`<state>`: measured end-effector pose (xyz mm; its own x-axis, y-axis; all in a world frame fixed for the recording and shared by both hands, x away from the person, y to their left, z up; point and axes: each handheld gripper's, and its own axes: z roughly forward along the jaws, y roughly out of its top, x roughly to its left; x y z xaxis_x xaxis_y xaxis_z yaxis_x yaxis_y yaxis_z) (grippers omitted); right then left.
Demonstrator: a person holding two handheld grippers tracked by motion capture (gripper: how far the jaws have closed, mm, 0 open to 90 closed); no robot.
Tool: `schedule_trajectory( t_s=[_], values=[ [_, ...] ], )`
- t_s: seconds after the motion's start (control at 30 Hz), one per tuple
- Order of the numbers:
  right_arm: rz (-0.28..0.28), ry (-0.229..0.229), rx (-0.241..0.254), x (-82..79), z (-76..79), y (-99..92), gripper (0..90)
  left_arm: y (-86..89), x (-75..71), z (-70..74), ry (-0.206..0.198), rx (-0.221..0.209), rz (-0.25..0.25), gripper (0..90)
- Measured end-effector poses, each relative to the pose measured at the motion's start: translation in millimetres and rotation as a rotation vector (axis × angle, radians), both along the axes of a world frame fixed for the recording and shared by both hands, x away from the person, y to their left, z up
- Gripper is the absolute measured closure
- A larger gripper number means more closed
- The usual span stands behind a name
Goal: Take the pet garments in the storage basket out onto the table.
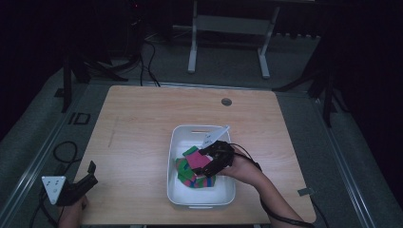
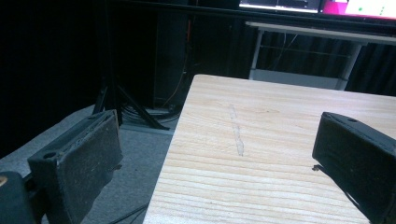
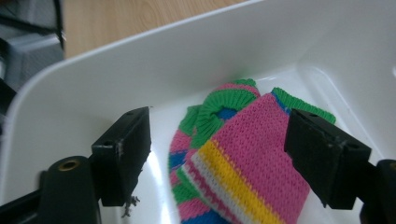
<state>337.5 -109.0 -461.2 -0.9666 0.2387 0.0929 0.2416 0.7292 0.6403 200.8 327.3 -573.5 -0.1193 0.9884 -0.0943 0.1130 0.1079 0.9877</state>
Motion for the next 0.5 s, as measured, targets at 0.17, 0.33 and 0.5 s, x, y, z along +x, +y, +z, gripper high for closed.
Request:
schedule_trajectory(
  t_s=[0.17, 0.33, 0.5],
  values=[
    [0.0, 0.012, -0.071, 3.6, -11.8, 20.9, 22.7, -0.3, 0.2, 0.0, -0.001, 0.003, -0.004, 1.8],
    [0.0, 0.011, -0.139, 7.6, -23.6, 36.3, 24.4, 0.1, 0.2, -0.1, -0.002, -0.001, -0.007, 1.8],
    [-0.005, -0.004, -0.22, 8.8, -38.8, 48.4, 26.4, -0.2, 0.5, 0.0, -0.001, 0.002, -0.007, 1.8]
  ],
)
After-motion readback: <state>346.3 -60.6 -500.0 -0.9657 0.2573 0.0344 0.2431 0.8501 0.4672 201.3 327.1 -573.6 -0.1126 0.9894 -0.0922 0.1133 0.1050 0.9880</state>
